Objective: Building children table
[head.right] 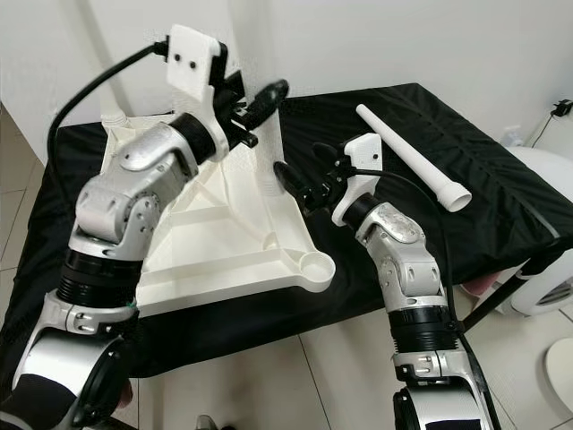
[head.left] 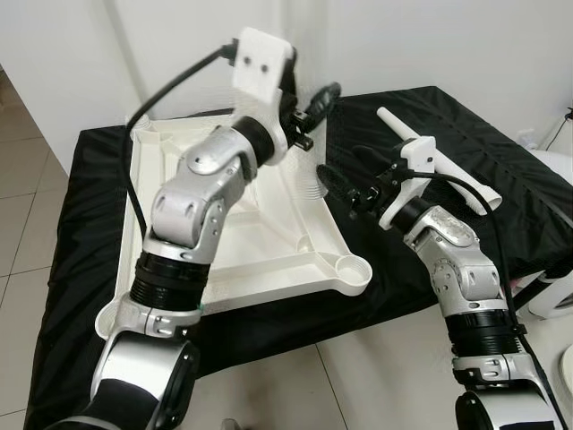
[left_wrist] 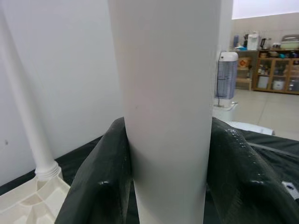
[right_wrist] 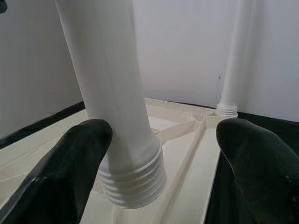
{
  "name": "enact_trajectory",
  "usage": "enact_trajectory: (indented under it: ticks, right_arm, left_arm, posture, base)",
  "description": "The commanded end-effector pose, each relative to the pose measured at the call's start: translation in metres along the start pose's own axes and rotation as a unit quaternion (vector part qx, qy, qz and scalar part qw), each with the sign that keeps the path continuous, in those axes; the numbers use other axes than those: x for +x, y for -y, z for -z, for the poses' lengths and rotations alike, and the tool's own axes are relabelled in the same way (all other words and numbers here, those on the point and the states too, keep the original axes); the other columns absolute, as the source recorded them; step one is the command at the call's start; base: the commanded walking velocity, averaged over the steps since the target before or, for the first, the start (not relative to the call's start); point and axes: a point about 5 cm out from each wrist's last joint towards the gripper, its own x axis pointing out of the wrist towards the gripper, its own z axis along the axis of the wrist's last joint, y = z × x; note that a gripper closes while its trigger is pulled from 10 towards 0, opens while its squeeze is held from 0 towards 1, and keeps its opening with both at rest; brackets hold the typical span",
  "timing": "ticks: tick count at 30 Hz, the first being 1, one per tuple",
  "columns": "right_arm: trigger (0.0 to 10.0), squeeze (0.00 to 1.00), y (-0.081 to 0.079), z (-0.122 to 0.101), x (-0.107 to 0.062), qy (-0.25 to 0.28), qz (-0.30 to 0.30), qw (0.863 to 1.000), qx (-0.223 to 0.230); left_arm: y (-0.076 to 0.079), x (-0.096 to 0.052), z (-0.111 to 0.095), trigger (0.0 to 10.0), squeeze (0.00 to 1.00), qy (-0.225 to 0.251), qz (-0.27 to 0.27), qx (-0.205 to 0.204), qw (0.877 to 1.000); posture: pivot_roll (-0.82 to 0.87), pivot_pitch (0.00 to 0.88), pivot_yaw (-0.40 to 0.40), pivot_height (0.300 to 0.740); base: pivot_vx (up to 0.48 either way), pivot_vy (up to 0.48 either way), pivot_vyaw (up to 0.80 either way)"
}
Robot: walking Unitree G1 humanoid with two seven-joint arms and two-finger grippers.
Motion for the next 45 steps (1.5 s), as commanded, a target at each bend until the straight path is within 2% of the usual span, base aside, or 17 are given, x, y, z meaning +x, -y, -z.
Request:
enact_trajectory:
  ticks: [1, 11, 23, 33, 45]
  right_arm:
    - [10.0, 0.0, -0.003, -0.002, 0.007, -0.014, -0.02, 0.999, -0.031]
    - [10.0, 0.0, -0.007, -0.001, 0.016, -0.03, -0.031, 0.996, -0.075]
    - [10.0, 0.0, -0.008, 0.004, 0.026, -0.039, -0.039, 0.994, -0.093]
    - [10.0, 0.0, -0.012, 0.006, 0.034, -0.036, -0.044, 0.994, -0.092]
    - [10.0, 0.0, -0.011, -0.005, 0.039, -0.017, -0.045, 0.994, -0.102]
  left_arm:
    - [0.011, 0.0, -0.003, 10.0, 0.0, 0.015, 0.008, 0.023, 1.0]
    - [0.028, 0.003, 0.007, 10.0, 0.0, 0.015, 0.014, 0.048, 0.999]
    - [0.038, 0.009, 0.001, 10.0, 0.0, 0.031, 0.024, 0.045, 0.998]
    - [0.04, 0.012, -0.003, 10.0, 0.0, 0.041, 0.024, 0.046, 0.998]
    - [0.041, 0.013, -0.002, 10.0, 0.0, 0.04, 0.025, 0.048, 0.998]
  posture:
    - [-0.05, 0.031, 0.0, 0.74]
    - [-0.05, 0.028, -0.003, 0.74]
    - [-0.05, 0.043, -0.002, 0.74]
    - [-0.04, 0.052, 0.0, 0.74]
    - [-0.05, 0.052, 0.001, 0.74]
  base:
    - [0.0, 0.0, 0.0]
    - [0.0, 0.0, 0.0]
    - [0.0, 0.0, 0.0]
    - [0.0, 0.0, 0.0]
    - [0.0, 0.0, 0.0]
